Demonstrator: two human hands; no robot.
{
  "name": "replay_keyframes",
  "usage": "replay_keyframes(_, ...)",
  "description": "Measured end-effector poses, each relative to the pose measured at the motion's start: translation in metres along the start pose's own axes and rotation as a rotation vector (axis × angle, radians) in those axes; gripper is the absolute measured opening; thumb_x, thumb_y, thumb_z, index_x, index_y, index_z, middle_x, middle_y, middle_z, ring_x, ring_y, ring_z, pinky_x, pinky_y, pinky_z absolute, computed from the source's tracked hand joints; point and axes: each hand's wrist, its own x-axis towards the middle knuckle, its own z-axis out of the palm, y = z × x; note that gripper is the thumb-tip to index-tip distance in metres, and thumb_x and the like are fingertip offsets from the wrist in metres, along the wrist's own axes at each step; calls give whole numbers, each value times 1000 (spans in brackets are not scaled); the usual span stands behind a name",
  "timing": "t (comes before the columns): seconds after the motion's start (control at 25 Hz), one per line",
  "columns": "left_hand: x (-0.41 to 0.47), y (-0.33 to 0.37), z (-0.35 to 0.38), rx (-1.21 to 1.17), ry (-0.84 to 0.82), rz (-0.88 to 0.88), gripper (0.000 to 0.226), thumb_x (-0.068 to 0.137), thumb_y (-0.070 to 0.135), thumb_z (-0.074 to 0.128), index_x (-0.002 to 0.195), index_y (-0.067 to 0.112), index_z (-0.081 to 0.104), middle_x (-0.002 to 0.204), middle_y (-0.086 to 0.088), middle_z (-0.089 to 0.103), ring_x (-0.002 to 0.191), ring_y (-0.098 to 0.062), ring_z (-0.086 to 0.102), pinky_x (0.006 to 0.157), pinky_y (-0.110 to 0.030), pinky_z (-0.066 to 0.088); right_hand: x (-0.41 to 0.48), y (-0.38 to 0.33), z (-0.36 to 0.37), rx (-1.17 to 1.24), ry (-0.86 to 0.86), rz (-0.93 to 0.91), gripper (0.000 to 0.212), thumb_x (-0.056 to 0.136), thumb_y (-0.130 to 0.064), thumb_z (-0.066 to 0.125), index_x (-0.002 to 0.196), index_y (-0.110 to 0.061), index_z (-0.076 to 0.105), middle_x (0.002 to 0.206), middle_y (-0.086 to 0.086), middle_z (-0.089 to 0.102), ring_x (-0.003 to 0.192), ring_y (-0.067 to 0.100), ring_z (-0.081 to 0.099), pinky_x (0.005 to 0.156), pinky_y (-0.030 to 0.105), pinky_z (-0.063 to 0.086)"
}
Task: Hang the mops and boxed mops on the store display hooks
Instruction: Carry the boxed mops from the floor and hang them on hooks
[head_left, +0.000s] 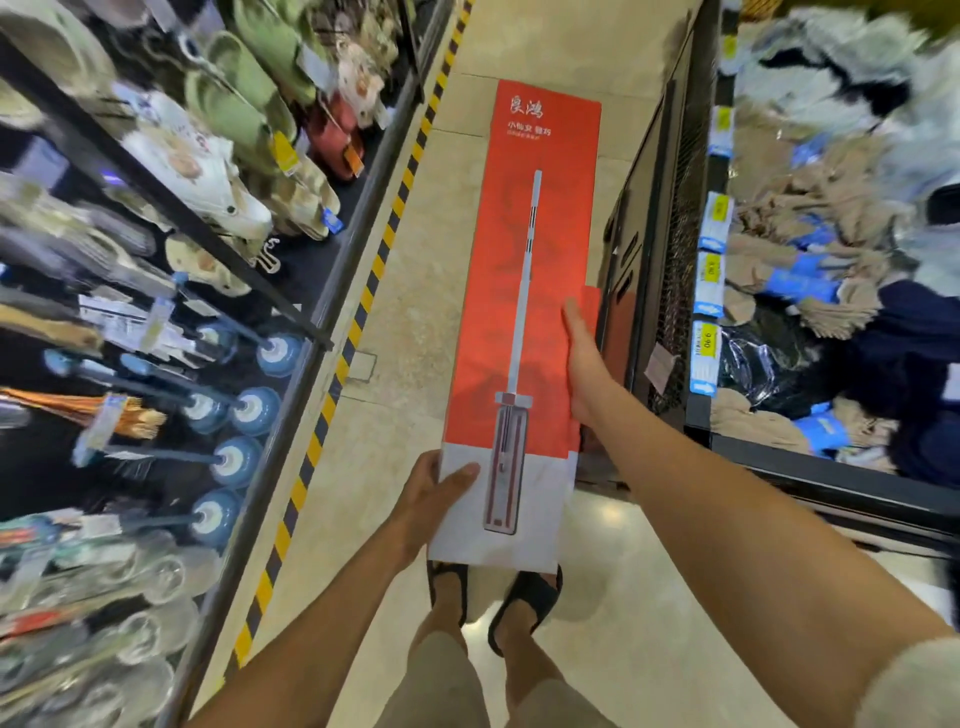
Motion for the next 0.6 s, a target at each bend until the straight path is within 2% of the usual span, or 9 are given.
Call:
replay_keyframes(0.04,-6,4,0,12,-22,24,52,83,48,76,123,18,64,113,-8,78,95,-24,79,74,-33,64,5,-1,2,-44,18,-20,116,51,-103,61,148,-40,53,154,-2,55,141,26,53,120,58,36)
replay_keyframes(0.08,-11,7,0,29,-61,46,39,91,43,74,121,20,67,112,-7,79,97,-24,78,75,-32,63,5,-1,4,-101,51,-52,129,43,-106,60,150,-35,51,154,-2,54,141,27,52,121,57,35)
replay_keyframes(0.16,-19,12,-1,26,-132,53,28,100,37,67,124,22,69,117,-5,78,108,-28,75,87,-37,62,-20,-9,8,-185,103,-115,140,38,-107,57,149,-21,53,147,5,60,134,31,57,117,54,42)
replay_keyframes(0.28,-20,26,-8,-51,-178,28,54,95,58,61,140,29,61,136,-1,70,128,-24,64,109,-51,50,-52,-10,4,-194,132,-161,128,51,-102,59,143,-13,58,137,9,67,127,34,62,113,53,47)
replay_keyframes(0.36,-18,52,-9,-138,-134,40,79,85,76,62,152,38,45,154,6,55,142,-18,50,118,-59,38,-62,-2,-4,-206,137,-180,125,56,-100,58,146,-12,56,139,10,66,130,34,61,114,53,46)
replay_keyframes(0.48,-18,104,-4,-190,-78,118,125,55,95,68,160,49,19,170,10,27,156,-20,28,123,-66,18,-72,20,-24,-235,109,-229,123,55,-102,59,144,-17,59,136,5,70,126,27,65,113,52,48)
replay_keyframes(0.6,-27,153,7,-185,-86,207,136,47,98,66,162,50,11,172,9,19,158,-24,21,123,-68,14,-104,25,-40,-286,74,-264,95,69,-94,59,131,-22,68,122,1,76,113,21,72,106,49,54)
